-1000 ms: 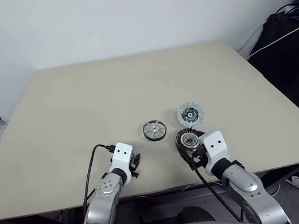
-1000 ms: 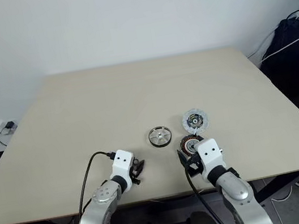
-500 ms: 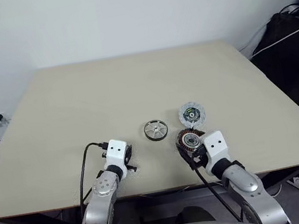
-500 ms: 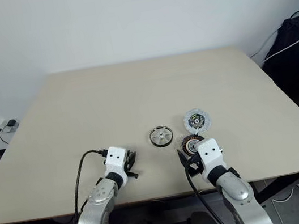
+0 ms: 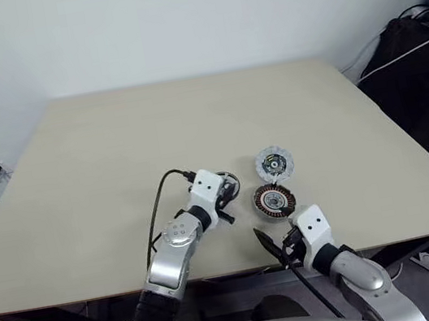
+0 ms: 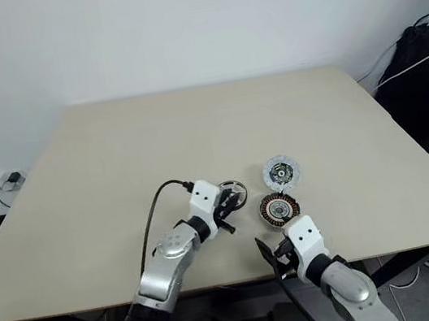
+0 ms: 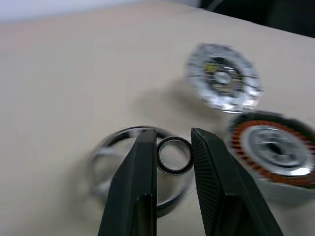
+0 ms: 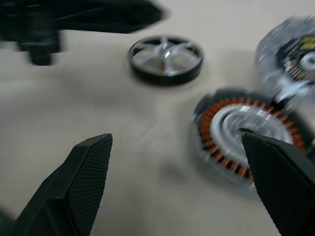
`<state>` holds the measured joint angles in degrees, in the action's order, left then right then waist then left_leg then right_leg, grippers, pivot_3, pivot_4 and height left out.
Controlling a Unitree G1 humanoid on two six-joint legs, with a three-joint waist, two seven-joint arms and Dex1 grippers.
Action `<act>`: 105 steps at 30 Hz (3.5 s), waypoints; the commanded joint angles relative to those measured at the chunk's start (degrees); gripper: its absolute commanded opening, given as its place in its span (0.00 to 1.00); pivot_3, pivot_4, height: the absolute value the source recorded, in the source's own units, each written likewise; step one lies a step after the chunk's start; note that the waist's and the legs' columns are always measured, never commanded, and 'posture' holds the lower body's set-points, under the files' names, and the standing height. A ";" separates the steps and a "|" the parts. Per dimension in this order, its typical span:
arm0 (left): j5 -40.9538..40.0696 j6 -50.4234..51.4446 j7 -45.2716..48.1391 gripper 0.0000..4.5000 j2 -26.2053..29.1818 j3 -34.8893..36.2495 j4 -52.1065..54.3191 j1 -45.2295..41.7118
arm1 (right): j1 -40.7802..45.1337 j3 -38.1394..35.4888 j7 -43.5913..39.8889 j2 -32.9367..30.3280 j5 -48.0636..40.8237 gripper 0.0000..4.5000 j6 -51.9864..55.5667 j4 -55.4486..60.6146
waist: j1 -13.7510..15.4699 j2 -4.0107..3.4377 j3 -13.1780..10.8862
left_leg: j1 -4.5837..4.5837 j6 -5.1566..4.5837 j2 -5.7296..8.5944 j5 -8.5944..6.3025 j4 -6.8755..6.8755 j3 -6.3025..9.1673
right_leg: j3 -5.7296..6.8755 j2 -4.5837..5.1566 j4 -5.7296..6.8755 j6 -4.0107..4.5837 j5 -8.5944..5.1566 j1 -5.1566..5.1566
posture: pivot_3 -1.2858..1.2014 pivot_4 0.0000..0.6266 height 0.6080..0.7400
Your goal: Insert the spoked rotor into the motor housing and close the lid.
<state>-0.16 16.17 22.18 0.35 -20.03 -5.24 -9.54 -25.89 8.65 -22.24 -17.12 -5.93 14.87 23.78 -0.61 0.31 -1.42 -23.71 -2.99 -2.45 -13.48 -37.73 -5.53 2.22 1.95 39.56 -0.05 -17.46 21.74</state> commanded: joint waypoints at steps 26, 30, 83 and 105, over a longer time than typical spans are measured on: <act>2.70 -9.20 7.95 0.15 -9.61 -4.75 -29.05 -17.84 | -3.68 -0.69 4.03 2.01 0.27 1.00 -3.15 4.27 | 0.08 0.23 -0.15 | -0.07 0.00 0.00 -0.03 -0.13 0.02 | 0.00 0.00 -0.01 -0.02 0.00 0.02 | 0.52 0.00 1.00; 3.26 -9.95 8.04 0.15 -10.45 -4.75 -32.24 -19.29 | -3.60 -0.13 4.63 2.33 0.73 1.00 -2.28 5.23 | 0.08 0.24 -0.15 | -0.08 -0.01 0.00 -0.02 -0.13 0.02 | 0.00 0.00 -0.01 -0.04 0.01 0.03 | 0.52 0.00 1.00; -4.29 -19.22 1.81 0.00 5.37 12.30 13.64 15.84 | 8.21 -0.87 9.57 6.41 1.53 1.00 5.68 0.57 | -0.08 0.02 0.00 | -0.02 0.11 0.00 -0.09 -0.11 -0.09 | -0.10 0.23 -0.01 0.33 0.11 -0.02 | 0.52 0.00 1.00; -1.96 -23.88 -5.94 0.00 4.51 9.48 19.74 28.43 | 25.53 1.98 16.05 10.22 8.17 0.01 25.44 -6.75 | -0.14 -0.05 0.00 | -0.09 0.09 0.00 -0.09 -0.03 -0.24 | 0.06 0.36 -0.01 0.07 -0.01 0.11 | 0.52 0.00 1.00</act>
<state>-2.81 -5.34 15.91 4.63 -9.67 12.44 19.16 -1.56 10.92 -7.07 -7.03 1.68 39.72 16.17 -0.75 0.26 -1.42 -23.81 -2.89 -2.45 -13.57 -37.76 -5.78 2.28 2.31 39.56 0.04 -17.47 21.86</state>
